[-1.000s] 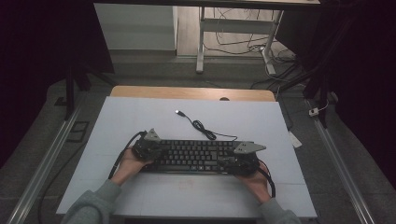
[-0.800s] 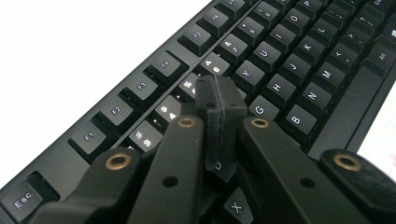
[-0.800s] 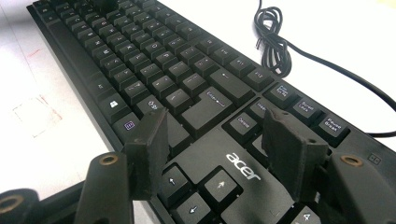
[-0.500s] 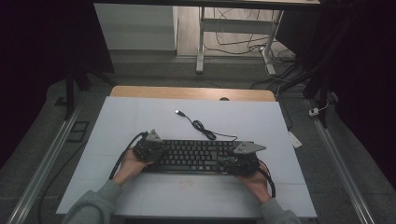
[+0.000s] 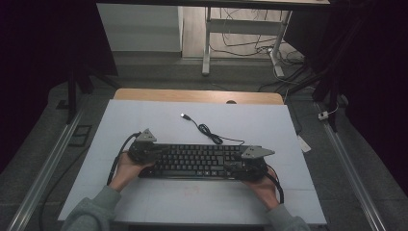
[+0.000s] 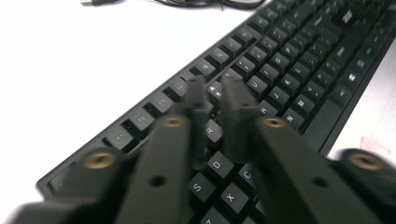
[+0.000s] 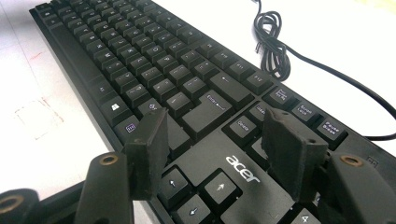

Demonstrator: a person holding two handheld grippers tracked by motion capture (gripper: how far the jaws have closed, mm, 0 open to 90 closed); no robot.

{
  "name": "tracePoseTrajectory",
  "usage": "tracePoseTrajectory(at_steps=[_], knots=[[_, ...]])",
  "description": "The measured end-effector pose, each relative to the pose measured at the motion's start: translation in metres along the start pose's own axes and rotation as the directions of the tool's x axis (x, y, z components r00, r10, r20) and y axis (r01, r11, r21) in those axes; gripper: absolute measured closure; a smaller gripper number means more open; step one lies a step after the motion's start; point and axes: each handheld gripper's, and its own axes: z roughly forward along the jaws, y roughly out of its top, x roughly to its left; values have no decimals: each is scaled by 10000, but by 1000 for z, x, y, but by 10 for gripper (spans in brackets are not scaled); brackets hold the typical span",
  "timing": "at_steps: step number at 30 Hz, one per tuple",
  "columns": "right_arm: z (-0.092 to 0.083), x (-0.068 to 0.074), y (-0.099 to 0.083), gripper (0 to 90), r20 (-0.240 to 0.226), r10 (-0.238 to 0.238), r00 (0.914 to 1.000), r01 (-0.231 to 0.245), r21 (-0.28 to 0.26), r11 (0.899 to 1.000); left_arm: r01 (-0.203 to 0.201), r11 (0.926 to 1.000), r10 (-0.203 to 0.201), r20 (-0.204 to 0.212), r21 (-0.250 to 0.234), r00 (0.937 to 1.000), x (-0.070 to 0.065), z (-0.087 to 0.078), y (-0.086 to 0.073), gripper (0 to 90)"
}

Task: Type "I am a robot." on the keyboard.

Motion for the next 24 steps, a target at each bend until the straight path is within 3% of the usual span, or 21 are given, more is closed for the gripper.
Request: tracePoseTrajectory(at_steps=[4,8,24], knots=[[1,0,1,412,-52,-46,10000,46,-33,10000,202,9996,-207,-305,-180,9993,1,-10,-2,543],[3,0,2,412,-59,-98,9999,98,-19,10000,476,9986,-487,-484,-235,9976,4,-16,-5,443],[6,1,4,413,-114,-205,9997,205,1,9998,913,9956,-924,-645,-205,9936,13,-22,-14,359]])
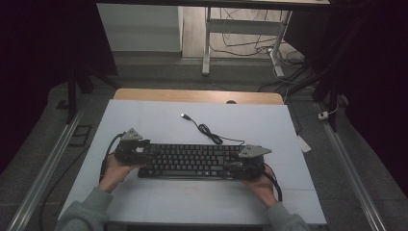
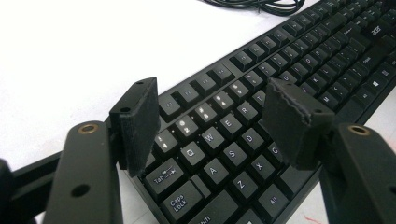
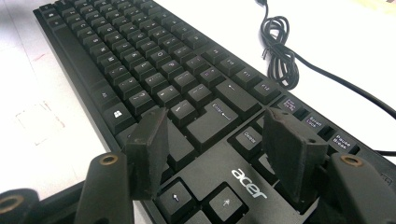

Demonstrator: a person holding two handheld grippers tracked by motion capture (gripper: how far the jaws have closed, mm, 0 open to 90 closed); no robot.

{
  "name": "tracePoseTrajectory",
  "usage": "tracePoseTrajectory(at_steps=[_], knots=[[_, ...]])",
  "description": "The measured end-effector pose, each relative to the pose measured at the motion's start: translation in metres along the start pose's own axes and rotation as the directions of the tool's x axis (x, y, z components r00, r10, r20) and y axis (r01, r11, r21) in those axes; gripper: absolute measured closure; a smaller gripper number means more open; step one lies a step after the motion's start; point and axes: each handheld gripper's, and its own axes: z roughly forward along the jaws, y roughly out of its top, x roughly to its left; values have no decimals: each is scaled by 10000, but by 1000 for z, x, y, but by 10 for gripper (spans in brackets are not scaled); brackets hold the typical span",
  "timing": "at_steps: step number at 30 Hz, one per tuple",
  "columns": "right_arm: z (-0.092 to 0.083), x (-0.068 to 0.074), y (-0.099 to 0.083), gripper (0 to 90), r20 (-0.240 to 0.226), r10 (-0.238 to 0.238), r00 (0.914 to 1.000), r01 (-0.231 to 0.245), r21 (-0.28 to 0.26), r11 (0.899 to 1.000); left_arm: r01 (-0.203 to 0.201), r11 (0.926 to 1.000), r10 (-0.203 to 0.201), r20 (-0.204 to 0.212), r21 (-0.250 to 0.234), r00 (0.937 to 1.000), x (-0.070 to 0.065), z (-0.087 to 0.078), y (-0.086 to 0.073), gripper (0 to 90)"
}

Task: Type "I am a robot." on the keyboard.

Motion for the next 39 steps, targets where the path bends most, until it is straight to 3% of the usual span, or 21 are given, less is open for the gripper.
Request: tracePoseTrajectory(at_steps=[26,39], knots=[[2,4,9,414,-154,105,9998,-109,-245,9996,-97,9999,96,110,83,9999,0,4,1,355],[19,11,30,421,-492,64,9988,-72,-160,9998,-126,9999,125,136,104,9998,0,5,1,354]])
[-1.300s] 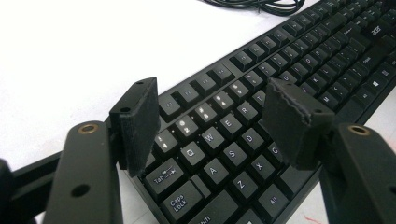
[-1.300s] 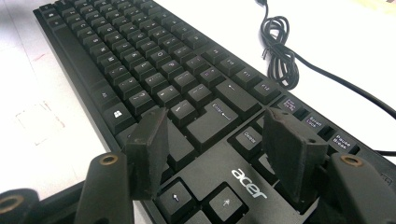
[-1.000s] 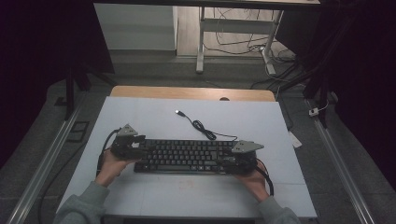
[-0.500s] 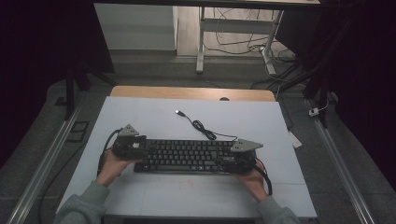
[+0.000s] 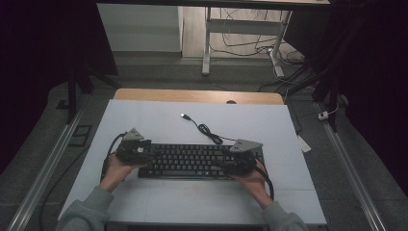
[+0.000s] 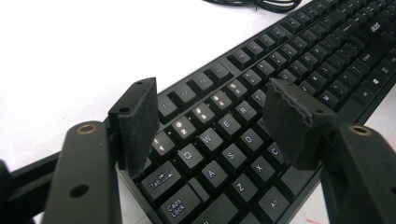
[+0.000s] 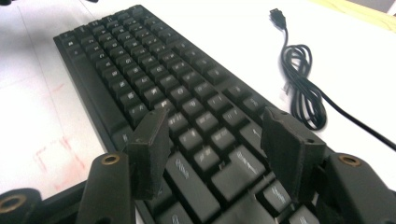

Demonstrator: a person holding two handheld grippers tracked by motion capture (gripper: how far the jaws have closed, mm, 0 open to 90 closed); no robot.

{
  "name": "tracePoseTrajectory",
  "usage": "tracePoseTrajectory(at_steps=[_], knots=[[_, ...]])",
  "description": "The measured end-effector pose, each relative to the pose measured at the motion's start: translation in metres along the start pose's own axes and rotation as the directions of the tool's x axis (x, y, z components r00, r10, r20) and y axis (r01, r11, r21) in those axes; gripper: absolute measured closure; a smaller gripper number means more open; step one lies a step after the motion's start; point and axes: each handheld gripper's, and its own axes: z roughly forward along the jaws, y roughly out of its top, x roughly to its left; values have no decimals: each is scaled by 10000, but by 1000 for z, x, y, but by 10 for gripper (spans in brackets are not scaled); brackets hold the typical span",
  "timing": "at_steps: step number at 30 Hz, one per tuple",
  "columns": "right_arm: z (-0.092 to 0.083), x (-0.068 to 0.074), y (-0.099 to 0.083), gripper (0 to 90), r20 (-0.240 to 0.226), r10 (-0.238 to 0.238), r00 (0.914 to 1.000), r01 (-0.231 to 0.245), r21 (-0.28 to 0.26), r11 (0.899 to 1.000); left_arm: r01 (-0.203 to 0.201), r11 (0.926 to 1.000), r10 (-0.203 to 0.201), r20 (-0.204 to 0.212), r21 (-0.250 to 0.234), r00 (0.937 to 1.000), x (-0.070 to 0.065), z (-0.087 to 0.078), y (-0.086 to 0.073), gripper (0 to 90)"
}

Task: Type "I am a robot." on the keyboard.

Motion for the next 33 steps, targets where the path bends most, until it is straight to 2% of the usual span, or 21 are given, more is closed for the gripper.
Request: tracePoseTrajectory(at_steps=[6,11,16,20,24,33], knots=[[12,7,9,427,-214,-108,9997,111,133,9999,-11,10000,11,6,53,10000,0,1,0,353],[17,11,11,458,-192,-41,9998,48,355,9994,1,10000,-1,10,41,10000,-1,1,0,351],[23,12,15,617,-453,20,9990,3,513,9987,-35,9999,34,32,115,10000,-2,3,0,351],[30,15,19,763,-645,-118,9979,159,622,9979,-34,9999,34,38,124,10000,-2,3,0,350],[36,19,23,873,-754,-384,9964,442,775,9960,-73,9999,73,52,153,10000,-2,4,0,349],[50,22,27,895,-748,-511,9959,580,934,9939,-74,9998,73,50,177,10000,-3,5,0,349]])
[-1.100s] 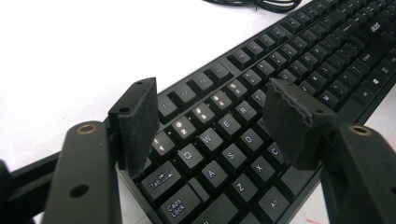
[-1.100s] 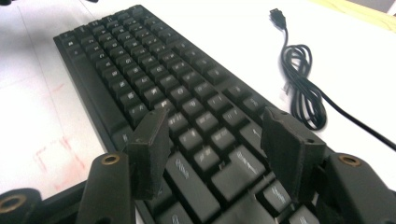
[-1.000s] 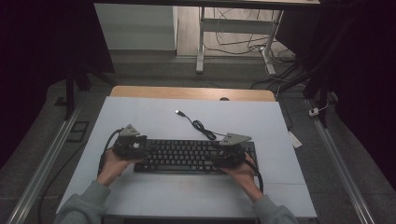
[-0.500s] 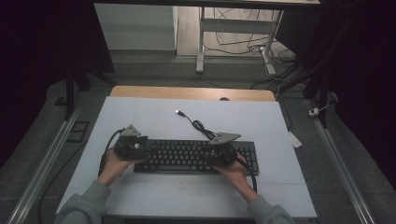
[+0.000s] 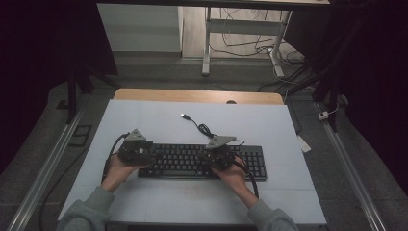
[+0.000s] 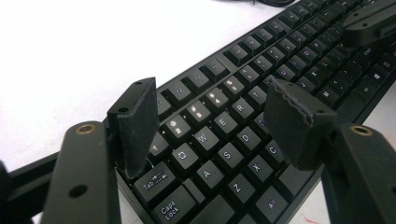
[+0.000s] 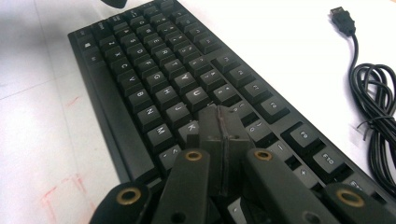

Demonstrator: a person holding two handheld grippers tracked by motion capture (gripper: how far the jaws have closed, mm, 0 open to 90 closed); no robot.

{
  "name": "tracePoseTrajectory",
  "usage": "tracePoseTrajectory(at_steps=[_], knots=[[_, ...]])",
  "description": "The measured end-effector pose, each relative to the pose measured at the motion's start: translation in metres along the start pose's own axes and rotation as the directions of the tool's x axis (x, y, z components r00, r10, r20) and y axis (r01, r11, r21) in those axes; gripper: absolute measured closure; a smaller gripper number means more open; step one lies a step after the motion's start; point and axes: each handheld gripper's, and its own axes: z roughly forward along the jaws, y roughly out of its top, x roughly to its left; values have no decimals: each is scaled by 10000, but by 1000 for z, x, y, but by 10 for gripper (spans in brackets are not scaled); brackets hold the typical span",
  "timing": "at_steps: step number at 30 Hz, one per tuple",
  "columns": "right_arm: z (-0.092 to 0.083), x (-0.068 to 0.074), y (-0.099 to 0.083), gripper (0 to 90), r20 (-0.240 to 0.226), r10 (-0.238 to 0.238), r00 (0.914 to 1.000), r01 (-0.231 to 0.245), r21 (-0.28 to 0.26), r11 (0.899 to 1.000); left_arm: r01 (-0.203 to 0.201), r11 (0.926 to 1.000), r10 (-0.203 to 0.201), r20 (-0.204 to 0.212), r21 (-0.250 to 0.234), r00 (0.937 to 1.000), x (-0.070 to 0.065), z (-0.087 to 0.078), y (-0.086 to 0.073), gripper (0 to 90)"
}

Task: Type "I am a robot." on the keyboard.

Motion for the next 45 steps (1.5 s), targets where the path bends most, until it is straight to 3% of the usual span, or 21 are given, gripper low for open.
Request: tracePoseTrajectory(at_steps=[19,27,37,45], knots=[[24,-7,4,894,177,180,9997,-184,249,9995,-60,10000,60,0,58,10000,0,1,0,349],[28,-5,5,895,295,16,9996,-30,465,9989,-46,10000,46,-17,49,10000,0,0,-1,346],[29,-6,3,896,306,168,9994,-184,527,9984,-71,9999,71,-30,76,10000,0,1,-1,346],[27,-6,3,897,296,234,9993,-244,337,9991,-71,10000,71,-37,67,10000,0,1,-1,346]])
